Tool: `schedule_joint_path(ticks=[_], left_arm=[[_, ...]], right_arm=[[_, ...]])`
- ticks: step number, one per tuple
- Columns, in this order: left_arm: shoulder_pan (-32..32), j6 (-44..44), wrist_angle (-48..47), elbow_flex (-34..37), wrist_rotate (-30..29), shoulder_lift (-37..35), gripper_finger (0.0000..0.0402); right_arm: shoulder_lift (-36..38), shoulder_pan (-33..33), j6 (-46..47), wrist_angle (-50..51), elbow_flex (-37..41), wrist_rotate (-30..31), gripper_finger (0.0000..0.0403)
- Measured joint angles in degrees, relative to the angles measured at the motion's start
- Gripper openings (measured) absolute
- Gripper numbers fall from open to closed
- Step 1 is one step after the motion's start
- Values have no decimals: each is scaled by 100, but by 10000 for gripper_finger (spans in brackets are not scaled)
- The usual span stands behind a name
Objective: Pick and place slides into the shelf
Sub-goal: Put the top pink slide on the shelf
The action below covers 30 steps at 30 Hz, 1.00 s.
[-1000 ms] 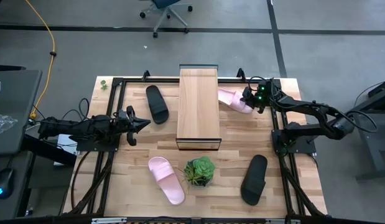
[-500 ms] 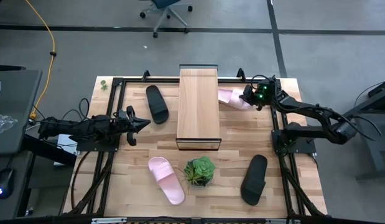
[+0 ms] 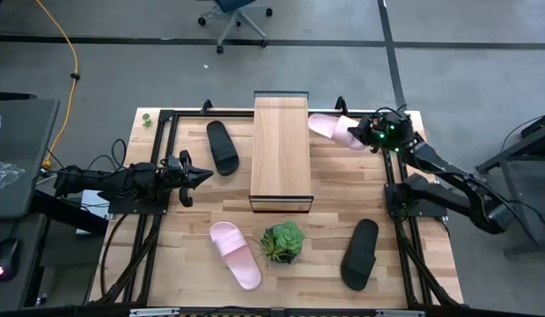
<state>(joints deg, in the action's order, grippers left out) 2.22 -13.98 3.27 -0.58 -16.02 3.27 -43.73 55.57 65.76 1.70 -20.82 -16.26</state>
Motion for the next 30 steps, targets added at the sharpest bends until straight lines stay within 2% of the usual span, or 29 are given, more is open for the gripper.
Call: schedule_joint_path(ticks=[8,15,24,30], left_arm=[[1,-4,0,0,1,0,1],[0,-48,0,0,3,0,1],[2,-48,0,0,1,0,1],[0,-26,-1,0,-2,-1,1]], right_arm=[[904,0,-41,721,-200,503,0],[1196,0,-379,839,-645,740,0],[1141,0,-446,708,-1154,312,0],[609,159,-423,275,-1394,-331,0]])
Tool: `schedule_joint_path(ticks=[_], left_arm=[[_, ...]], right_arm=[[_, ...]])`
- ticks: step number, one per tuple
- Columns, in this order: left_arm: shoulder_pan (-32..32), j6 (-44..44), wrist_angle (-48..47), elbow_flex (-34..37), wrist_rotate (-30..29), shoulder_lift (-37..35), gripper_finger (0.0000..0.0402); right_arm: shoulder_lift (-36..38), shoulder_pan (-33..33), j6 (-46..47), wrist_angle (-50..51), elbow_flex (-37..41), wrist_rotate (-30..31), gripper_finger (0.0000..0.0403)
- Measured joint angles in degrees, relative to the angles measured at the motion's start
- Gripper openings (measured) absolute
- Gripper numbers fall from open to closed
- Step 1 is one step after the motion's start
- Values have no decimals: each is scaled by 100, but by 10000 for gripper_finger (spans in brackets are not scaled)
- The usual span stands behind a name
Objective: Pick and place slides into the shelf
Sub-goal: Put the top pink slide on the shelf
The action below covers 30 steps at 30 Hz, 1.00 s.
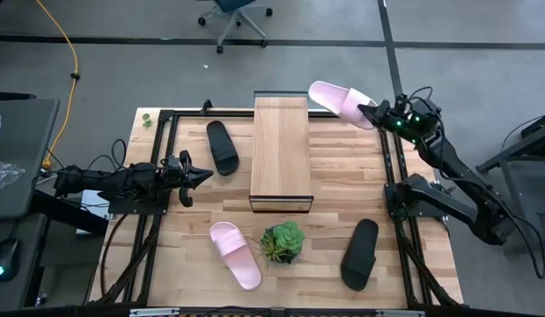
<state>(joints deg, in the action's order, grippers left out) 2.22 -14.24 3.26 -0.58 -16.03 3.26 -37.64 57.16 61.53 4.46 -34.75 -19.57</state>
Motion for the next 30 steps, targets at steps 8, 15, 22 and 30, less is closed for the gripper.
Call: schedule_joint_path(ticks=[8,15,22,30], left_arm=[[1,52,1,0,2,1,1],[1,69,1,0,2,0,1],[1,70,1,0,4,0,1],[2,46,-1,0,11,-1,1]], right_arm=[[-1221,376,-152,-296,-524,-1187,0],[-2169,396,-502,-303,-1163,-1809,0],[-2954,394,-654,-419,-1552,-2448,0],[-3626,383,-404,-1196,-1581,-2923,0]])
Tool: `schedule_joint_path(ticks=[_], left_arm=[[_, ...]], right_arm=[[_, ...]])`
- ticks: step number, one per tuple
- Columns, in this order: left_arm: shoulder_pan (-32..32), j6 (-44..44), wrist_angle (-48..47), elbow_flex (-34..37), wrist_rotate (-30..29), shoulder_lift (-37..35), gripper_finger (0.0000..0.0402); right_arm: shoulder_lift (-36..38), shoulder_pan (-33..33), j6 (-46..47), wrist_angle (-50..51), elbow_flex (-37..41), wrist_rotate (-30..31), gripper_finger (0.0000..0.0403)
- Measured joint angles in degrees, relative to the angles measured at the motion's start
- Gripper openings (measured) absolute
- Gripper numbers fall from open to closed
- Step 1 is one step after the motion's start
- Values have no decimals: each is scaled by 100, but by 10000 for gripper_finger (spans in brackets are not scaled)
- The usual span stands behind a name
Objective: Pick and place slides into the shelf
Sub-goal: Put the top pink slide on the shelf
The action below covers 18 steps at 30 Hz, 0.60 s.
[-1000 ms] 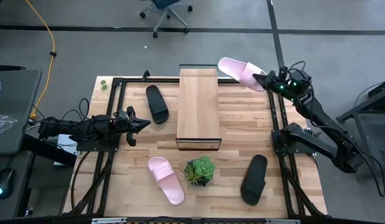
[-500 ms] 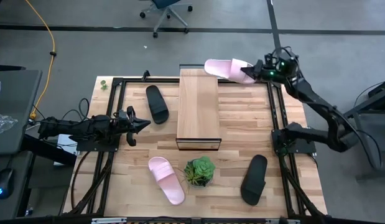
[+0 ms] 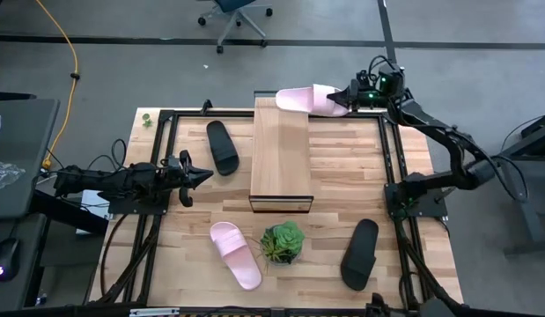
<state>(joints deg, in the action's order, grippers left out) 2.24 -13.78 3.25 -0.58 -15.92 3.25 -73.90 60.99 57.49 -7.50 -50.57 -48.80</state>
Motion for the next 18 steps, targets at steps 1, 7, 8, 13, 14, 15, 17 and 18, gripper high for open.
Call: schedule_joint_path(ticks=[1,7,8,13,14,15,17,18], left_arm=[[-2,0,0,0,0,2,1],[-1,-165,0,0,0,2,1],[-1,-167,0,0,0,0,1],[0,-225,2,0,-48,0,1],[-2,-287,2,0,-74,0,1],[-1,-321,7,0,-111,0,1],[0,-383,62,0,-166,0,1],[0,-431,133,0,-196,2,1]], right_arm=[[-67,-26,44,-91,0,-60,0],[-426,-290,241,-653,0,-188,0],[-490,-346,298,-796,0,-185,0],[-854,-657,594,-1592,0,46,0],[-913,-712,684,-1783,0,101,0],[-960,-748,722,-1937,0,150,0],[-1046,-795,822,-2158,-2,204,0],[-1077,-808,829,-2198,-2,239,0]])
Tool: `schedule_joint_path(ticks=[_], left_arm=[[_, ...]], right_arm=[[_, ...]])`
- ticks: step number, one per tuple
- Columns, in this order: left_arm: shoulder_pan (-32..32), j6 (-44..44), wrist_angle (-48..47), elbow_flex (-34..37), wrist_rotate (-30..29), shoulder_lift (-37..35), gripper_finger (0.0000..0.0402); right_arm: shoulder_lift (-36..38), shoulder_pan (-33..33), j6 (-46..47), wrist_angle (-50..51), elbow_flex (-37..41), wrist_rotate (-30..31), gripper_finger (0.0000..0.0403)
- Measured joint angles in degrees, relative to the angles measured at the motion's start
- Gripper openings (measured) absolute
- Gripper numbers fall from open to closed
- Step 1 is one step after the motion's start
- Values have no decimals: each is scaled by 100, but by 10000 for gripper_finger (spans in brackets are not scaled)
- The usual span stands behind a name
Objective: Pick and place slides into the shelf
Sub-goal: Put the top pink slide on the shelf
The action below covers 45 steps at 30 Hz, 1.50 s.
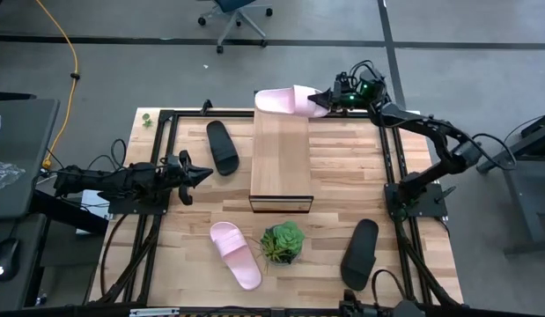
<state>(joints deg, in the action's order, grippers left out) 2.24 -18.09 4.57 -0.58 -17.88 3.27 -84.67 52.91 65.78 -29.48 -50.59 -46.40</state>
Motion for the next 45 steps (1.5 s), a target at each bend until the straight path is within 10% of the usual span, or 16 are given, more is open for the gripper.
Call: schedule_joint_path(ticks=[12,24,38,45], left_arm=[[-2,1300,742,-1035,-1225,269,0],[206,2370,-825,-3147,-1612,2727,0],[3714,2671,-816,-3595,2014,3720,0],[4404,2669,-700,-3595,2641,4054,0]], right_arm=[[-93,-20,-171,-91,0,83,0],[-93,-183,-159,-110,-98,-34,0],[-339,-468,-560,1647,-1155,605,0],[-885,-508,-254,1131,-1250,455,0]])
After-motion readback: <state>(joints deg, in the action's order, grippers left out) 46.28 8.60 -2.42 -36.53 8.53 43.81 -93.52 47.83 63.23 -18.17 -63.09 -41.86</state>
